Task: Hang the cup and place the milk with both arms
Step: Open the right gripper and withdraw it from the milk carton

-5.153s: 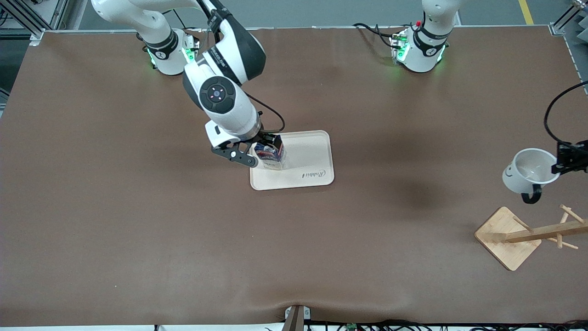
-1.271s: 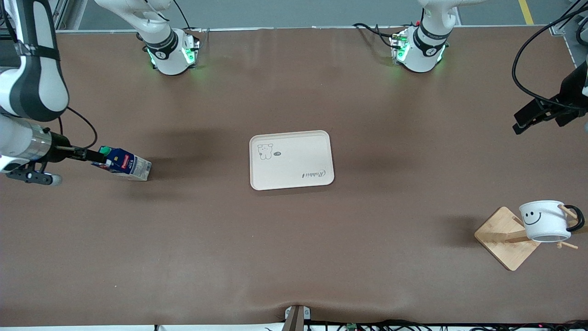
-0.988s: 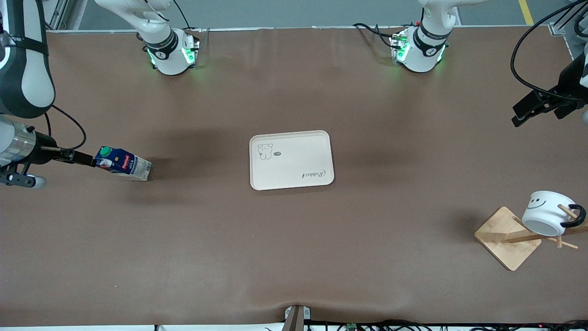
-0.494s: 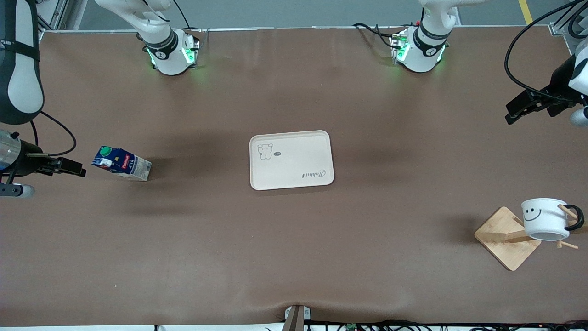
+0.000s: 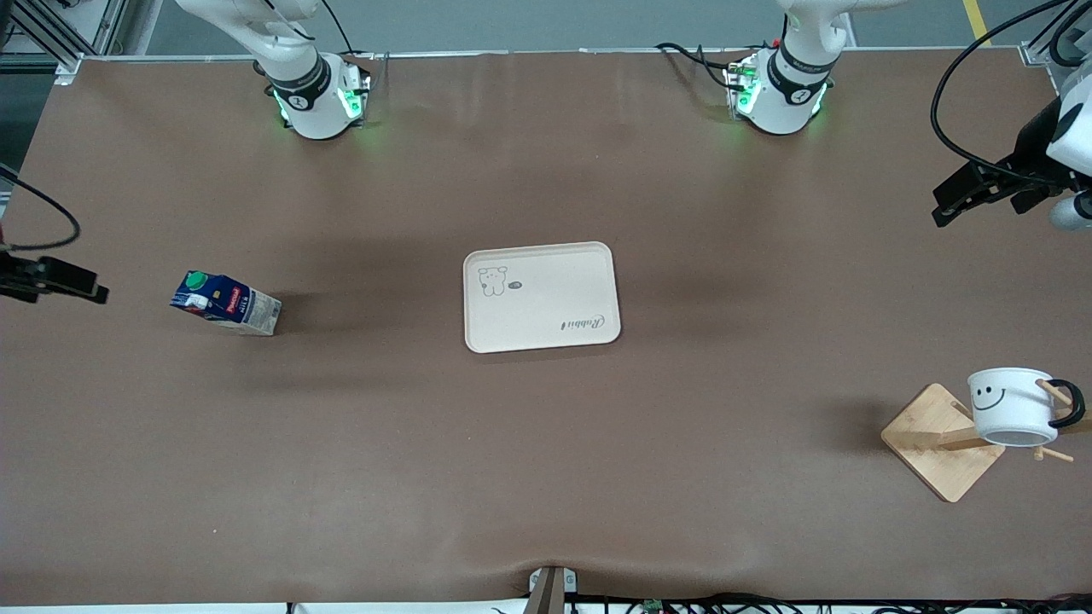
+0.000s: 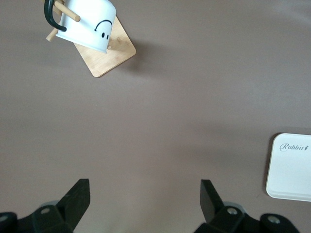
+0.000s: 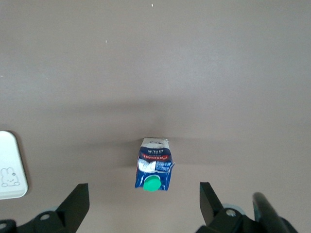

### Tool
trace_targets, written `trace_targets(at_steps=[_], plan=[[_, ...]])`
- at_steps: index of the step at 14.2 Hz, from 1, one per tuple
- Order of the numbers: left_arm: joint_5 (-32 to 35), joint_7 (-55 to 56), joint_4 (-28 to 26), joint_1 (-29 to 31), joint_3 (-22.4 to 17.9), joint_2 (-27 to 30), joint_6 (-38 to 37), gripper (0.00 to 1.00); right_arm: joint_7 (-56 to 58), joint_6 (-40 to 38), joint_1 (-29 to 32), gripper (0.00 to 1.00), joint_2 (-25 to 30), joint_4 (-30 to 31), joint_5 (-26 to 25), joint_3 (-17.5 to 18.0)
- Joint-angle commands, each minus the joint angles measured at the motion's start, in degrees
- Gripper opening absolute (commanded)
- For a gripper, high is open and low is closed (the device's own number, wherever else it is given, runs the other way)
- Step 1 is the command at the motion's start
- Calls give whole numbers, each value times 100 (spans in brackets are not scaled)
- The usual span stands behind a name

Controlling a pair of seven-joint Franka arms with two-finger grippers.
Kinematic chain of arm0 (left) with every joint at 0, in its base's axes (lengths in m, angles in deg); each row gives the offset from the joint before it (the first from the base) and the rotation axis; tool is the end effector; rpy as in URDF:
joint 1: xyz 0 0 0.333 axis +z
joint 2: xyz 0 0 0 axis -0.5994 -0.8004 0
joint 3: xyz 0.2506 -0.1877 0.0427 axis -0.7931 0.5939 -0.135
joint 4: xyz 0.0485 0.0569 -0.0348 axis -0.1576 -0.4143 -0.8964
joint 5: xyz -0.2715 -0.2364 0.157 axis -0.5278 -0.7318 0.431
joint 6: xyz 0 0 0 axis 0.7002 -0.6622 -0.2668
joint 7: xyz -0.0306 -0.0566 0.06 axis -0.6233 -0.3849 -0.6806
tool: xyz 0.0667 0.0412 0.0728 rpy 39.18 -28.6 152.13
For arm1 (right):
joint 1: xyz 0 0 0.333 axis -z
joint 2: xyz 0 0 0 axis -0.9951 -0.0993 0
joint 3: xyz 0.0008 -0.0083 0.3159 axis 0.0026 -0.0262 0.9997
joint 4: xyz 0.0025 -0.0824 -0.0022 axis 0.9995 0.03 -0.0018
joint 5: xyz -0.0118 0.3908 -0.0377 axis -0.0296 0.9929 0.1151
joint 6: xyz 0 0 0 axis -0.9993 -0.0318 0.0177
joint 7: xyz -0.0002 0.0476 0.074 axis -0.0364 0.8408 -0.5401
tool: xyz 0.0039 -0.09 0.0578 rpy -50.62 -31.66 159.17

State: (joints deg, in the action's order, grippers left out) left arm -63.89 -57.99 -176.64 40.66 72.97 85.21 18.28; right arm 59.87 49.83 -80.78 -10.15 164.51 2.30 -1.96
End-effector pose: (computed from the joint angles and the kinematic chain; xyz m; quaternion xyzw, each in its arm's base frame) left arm 0.5368 -0.0388 0.6449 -0.9970 -0.0720 -0.0192 0.0215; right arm 0.6078 -0.0884 0.5902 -0.9995 0.0185 0.0154 0.0201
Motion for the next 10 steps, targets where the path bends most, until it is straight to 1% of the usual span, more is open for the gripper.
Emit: trace_targets(at_steps=[1,3,4,5,6,7,9,10], plan=[[-102,-26,-33,-5,-2,81,-48,100,23,-169,78,100,154,-183,-101,93],[-102,-26,-24,4,-2,90,-57,100,-21,-177,26,100,242,-183,-241,94],[-102,-26,-24,4,-2,98,-57,100,-204,-160,25,100,452,-96,-373,102],[-102,-35,-24,4,-2,107,-57,100,-310,-168,34,100,610,105,-400,102],[-102,-35,-24,4,-2,116,-57,100,-311,-90,34,100,873,446,-418,102],[-67,-44,-24,4,-2,116,-57,100,-311,154,26,100,1198,954,-462,111],[-23,-44,-16,13,-11,116,-57,100,-311,856,17,100,1909,2027,-471,120],[-23,-44,-16,21,-11,116,-57,100,-277,938,25,100,2035,2197,-462,120]])
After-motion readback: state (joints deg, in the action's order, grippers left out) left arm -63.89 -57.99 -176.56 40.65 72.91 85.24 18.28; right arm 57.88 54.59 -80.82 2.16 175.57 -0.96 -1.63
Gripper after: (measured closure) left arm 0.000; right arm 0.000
